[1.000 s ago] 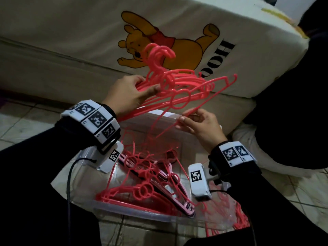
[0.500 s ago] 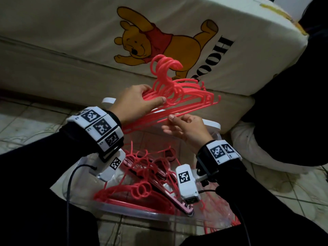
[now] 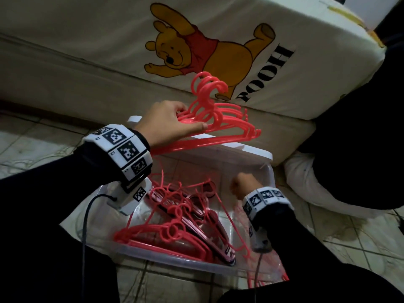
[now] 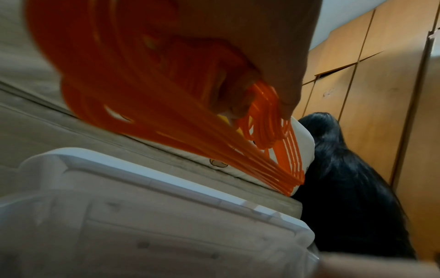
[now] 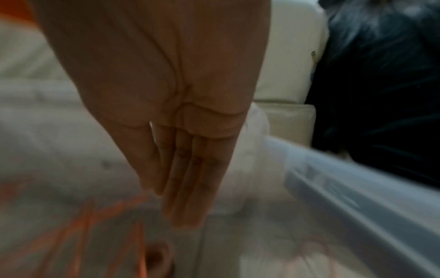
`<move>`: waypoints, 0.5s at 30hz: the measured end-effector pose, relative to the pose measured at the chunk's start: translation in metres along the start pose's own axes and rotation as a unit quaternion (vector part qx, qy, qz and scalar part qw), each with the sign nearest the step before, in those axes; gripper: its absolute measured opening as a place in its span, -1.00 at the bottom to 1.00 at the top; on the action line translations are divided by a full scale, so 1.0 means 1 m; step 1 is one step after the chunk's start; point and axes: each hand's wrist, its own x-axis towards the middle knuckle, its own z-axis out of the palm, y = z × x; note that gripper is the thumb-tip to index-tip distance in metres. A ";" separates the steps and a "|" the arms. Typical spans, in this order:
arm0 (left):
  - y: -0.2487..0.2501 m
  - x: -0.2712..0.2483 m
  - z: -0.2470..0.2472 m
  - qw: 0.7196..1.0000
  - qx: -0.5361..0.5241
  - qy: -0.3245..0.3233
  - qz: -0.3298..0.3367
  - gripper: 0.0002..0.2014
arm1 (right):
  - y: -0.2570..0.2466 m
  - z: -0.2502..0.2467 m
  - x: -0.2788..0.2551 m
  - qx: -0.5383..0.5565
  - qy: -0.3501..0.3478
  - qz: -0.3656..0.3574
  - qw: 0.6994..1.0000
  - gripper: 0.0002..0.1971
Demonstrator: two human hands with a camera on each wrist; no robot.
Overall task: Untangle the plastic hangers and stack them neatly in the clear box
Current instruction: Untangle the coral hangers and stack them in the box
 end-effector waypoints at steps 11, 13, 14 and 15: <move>0.002 -0.001 0.001 1.000 0.000 -0.002 0.003 -0.64 | 0.007 0.074 0.015 -0.116 -0.082 -0.032 0.989 -0.69; 0.002 0.000 -0.001 1.000 -0.012 -0.006 0.002 -0.63 | 0.003 0.078 0.016 -0.117 -0.068 -0.031 0.990 -0.70; 0.002 0.000 -0.002 1.000 -0.014 -0.008 0.003 -0.63 | 0.000 0.077 0.016 -0.112 -0.064 -0.031 0.991 -0.71; 0.002 0.000 -0.002 1.000 -0.014 -0.008 0.005 -0.63 | -0.002 0.075 0.017 -0.108 -0.061 -0.031 0.992 -0.72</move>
